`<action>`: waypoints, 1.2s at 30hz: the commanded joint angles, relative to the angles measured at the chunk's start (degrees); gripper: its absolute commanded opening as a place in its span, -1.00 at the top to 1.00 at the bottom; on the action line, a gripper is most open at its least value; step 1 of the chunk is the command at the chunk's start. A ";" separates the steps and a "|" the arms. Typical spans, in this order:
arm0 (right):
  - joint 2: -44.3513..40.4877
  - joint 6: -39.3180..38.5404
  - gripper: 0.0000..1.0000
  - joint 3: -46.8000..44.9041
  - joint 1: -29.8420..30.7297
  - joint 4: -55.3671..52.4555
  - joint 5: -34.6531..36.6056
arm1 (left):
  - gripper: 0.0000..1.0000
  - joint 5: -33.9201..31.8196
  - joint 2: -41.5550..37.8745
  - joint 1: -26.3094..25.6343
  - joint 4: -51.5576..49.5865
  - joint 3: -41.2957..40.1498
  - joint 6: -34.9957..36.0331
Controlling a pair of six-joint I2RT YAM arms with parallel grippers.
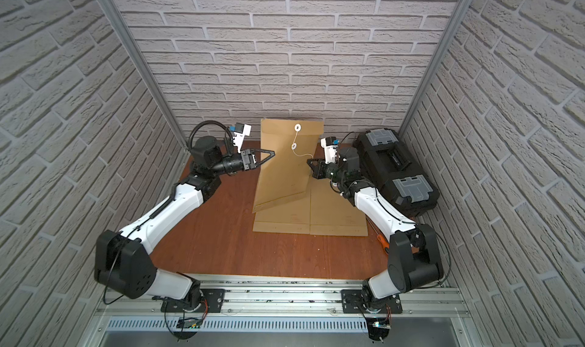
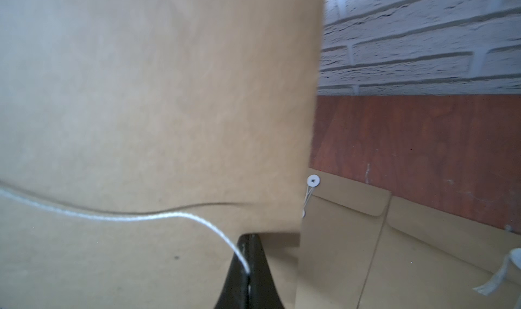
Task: Close the mouth of the file bag
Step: Close the file bag.
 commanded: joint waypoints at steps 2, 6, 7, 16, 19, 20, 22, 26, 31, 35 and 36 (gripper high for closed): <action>-3.44 -5.63 0.95 4.99 0.33 -8.01 8.44 | 1.00 2.03 -0.32 0.29 5.35 -0.77 -1.86; -4.84 -11.13 0.95 8.15 3.11 -12.91 16.95 | 1.00 2.14 0.03 0.12 5.67 -1.06 -2.05; -5.13 -12.27 0.95 8.76 3.82 -13.50 18.46 | 1.00 2.11 0.03 0.09 5.85 -1.14 -2.21; -7.23 -22.64 0.95 13.04 11.13 -18.02 39.36 | 1.00 3.11 -1.15 -0.10 6.03 -2.03 -2.31; -7.07 -26.54 0.95 13.70 13.31 -17.78 44.70 | 1.00 3.56 -1.59 -0.16 5.99 -2.20 -2.30; -7.20 -27.82 0.95 13.75 13.92 -17.48 46.12 | 1.00 3.76 -1.63 -0.16 5.93 -2.27 -2.25; -7.62 -29.59 0.95 13.67 14.70 -16.66 48.29 | 1.00 3.74 -1.79 -0.16 5.58 -2.47 -2.01; -9.06 -31.60 0.95 13.70 15.39 -15.79 49.53 | 1.00 3.65 -2.19 0.09 5.22 -3.05 -1.73; -9.75 -33.01 0.95 14.16 15.65 -16.18 50.06 | 1.00 3.81 -2.19 0.19 5.75 -3.19 -1.98; -9.21 -35.08 0.95 14.85 15.66 -16.32 51.41 | 1.00 4.34 -2.24 0.24 6.89 -3.48 -2.69; -8.92 -35.69 0.95 15.00 15.66 -16.18 51.72 | 1.00 4.43 -2.32 0.19 6.96 -3.51 -2.82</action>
